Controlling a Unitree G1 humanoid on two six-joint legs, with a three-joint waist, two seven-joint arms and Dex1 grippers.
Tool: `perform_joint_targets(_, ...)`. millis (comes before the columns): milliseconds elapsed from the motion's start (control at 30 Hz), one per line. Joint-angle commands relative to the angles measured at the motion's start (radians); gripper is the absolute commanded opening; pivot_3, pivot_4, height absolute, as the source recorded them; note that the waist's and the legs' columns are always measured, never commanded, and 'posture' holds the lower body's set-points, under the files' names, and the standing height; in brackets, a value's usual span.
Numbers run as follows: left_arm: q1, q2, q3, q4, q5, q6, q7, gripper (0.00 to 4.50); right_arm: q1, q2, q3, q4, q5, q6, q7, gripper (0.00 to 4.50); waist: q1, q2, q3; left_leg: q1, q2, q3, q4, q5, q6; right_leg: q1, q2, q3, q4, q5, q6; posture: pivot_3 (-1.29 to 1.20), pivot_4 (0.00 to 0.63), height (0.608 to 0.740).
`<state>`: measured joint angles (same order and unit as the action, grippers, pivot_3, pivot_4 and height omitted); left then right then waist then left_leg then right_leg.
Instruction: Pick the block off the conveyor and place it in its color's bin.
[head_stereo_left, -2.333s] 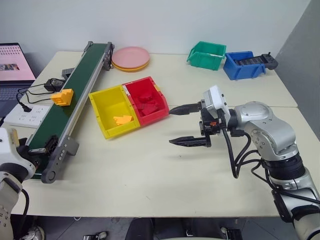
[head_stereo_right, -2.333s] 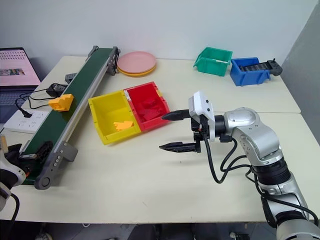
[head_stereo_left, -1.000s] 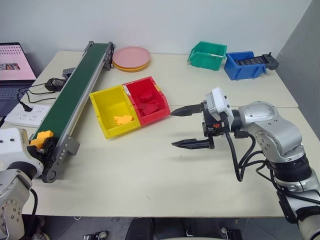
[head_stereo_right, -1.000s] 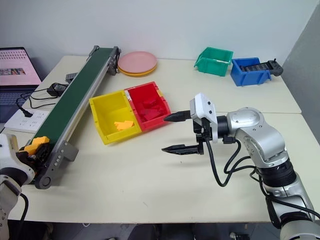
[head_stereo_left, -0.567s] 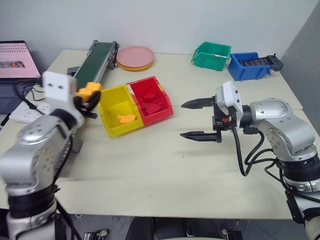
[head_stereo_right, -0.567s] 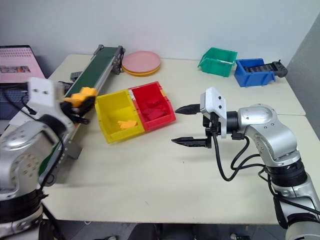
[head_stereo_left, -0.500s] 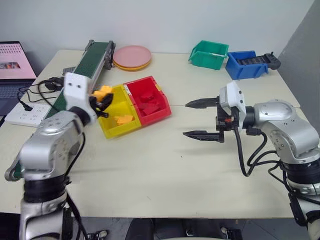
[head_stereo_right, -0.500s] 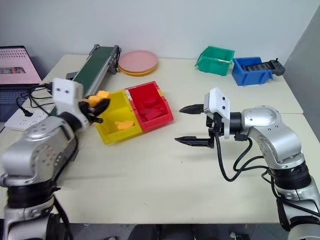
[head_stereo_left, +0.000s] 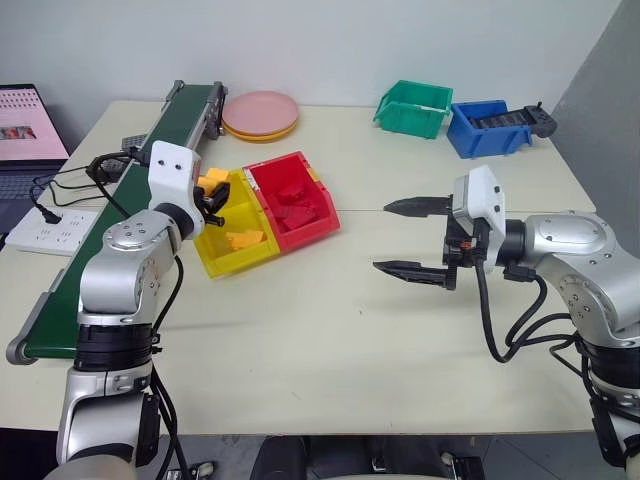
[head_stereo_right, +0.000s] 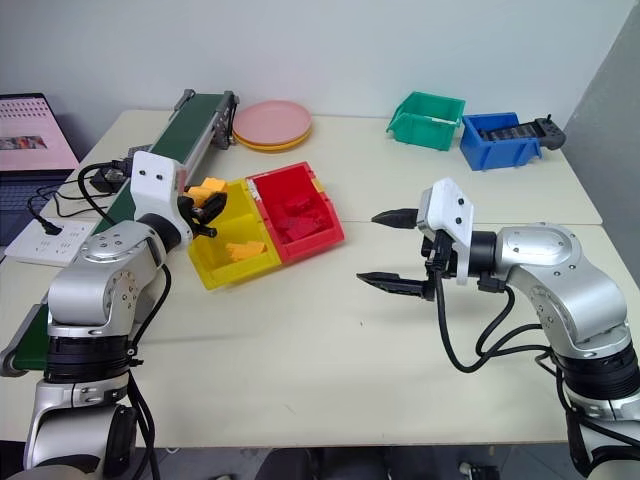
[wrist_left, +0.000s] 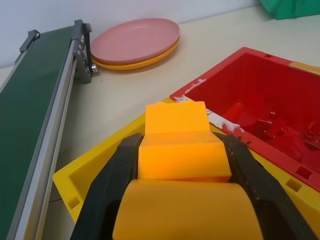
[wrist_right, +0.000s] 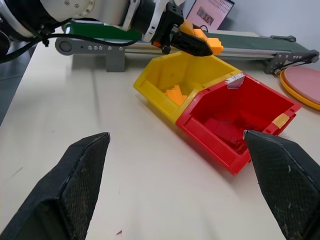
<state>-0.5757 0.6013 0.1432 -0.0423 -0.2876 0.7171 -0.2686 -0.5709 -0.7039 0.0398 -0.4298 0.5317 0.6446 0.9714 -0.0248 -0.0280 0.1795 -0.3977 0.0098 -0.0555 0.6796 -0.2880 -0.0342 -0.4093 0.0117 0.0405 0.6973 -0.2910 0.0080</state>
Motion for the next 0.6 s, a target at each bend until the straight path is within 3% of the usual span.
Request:
perform_joint_targets(33,0.014,-0.006,0.034,-0.054,0.014,0.011,0.022,1.67,-0.021,-0.009,-0.034,-0.030,0.020,-0.009,-0.011,4.50,0.000,0.000,0.000,0.000,0.000,0.000,0.000,0.000,0.000,0.000,0.000,0.000,0.000,0.000,0.000,0.00,0.150,0.740)
perform_joint_targets(100,0.025,-0.011,0.035,-0.058,0.016,0.016,0.027,1.67,-0.022,-0.010,-0.034,-0.029,0.018,-0.013,-0.010,4.50,0.000,0.000,0.000,0.000,0.000,0.000,0.000,0.000,0.000,0.000,0.000,0.000,0.000,0.000,0.000,0.00,0.150,0.740)
perform_joint_targets(167,0.035,-0.013,0.041,-0.067,0.023,0.016,0.039,2.37,-0.021,-0.015,-0.034,-0.029,0.017,-0.017,-0.007,4.50,0.000,0.000,0.000,0.000,0.000,0.000,0.000,0.000,0.000,0.000,0.000,0.000,0.000,0.000,0.000,0.00,0.150,0.740)
perform_joint_targets(367,0.029,-0.022,0.032,-0.084,0.013,0.018,0.022,3.36,-0.014,-0.018,-0.030,-0.024,0.016,-0.027,0.004,4.50,0.000,0.000,0.000,0.000,0.000,0.000,0.000,0.000,0.000,0.000,0.000,0.000,0.000,0.000,0.000,0.00,0.150,0.740)
perform_joint_targets(500,0.018,-0.021,0.036,-0.100,0.015,0.019,0.016,3.36,-0.014,-0.017,-0.024,-0.015,0.009,-0.037,0.008,4.50,0.000,0.000,0.000,0.000,0.000,0.000,0.000,0.000,0.000,0.000,0.000,0.000,0.000,0.000,0.000,0.00,0.150,0.740)
perform_joint_targets(600,0.057,0.039,0.064,-0.191,0.010,0.042,-0.020,3.36,-0.019,-0.014,-0.013,-0.001,-0.005,-0.051,0.013,4.50,0.000,0.000,0.000,0.000,0.000,0.000,0.000,0.000,0.000,0.000,0.000,0.000,0.000,0.000,0.000,0.00,0.150,0.740)
